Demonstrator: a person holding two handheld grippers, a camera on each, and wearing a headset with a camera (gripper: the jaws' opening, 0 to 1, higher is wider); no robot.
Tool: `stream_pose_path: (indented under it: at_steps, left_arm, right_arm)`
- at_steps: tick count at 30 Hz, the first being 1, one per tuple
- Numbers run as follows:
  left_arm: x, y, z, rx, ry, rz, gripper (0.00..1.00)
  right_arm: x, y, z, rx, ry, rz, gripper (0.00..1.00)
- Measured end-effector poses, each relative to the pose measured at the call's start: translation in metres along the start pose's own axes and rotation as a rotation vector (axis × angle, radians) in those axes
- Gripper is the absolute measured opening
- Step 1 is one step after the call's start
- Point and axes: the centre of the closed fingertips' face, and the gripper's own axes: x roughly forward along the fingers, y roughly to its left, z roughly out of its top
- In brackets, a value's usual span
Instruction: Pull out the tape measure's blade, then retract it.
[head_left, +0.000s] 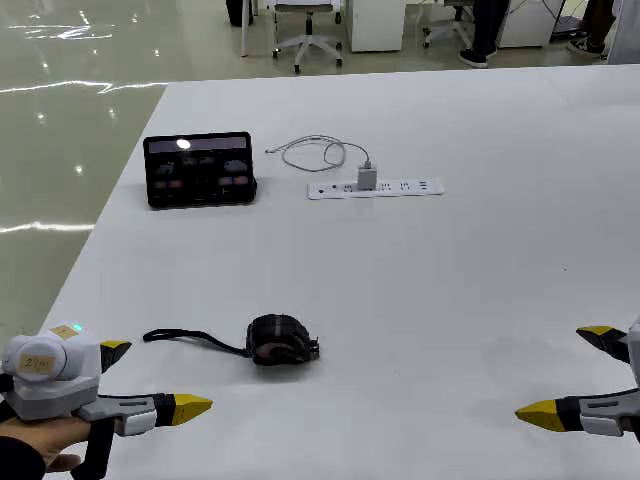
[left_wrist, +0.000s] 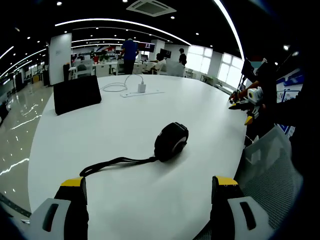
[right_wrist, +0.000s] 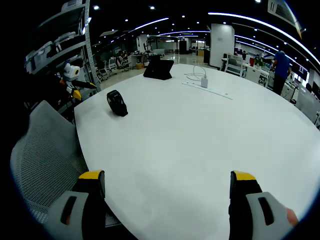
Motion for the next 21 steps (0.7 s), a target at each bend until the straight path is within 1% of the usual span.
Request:
stream_pose_path:
  at_steps: [2, 12, 14, 16, 19, 20, 21]
  left_arm:
    - [0.0, 0.0, 0.0, 0.0, -0.001, -0.005, 1.0]
    - [0.0, -0.001, 0.0, 0.004, 0.001, -0.006, 1.0]
    - [0.001, -0.002, -0.001, 0.004, 0.003, -0.013, 1.0]
    - [0.001, -0.005, 0.0, 0.01, -0.012, -0.024, 1.0]
    - [0.002, -0.005, 0.001, 0.022, -0.025, -0.021, 1.0]
    - [0.003, -0.007, -0.001, 0.042, -0.021, -0.034, 1.0]
    - [0.004, -0.01, -0.001, 0.038, -0.024, -0.052, 1.0]
  right_arm:
    - [0.0, 0.001, -0.001, 0.004, 0.005, 0.008, 1.0]
    - [0.001, 0.002, -0.001, 0.007, 0.011, 0.016, 1.0]
    - [0.001, 0.002, -0.001, 0.0, 0.009, 0.017, 1.0]
    - [0.001, 0.001, 0.0, -0.007, 0.002, 0.012, 1.0]
    - [0.001, 0.001, 0.001, -0.009, -0.003, 0.013, 1.0]
    - [0.001, 0.001, 0.001, -0.009, -0.001, 0.016, 1.0]
    - [0.001, 0.001, 0.0, -0.011, 0.003, 0.015, 1.0]
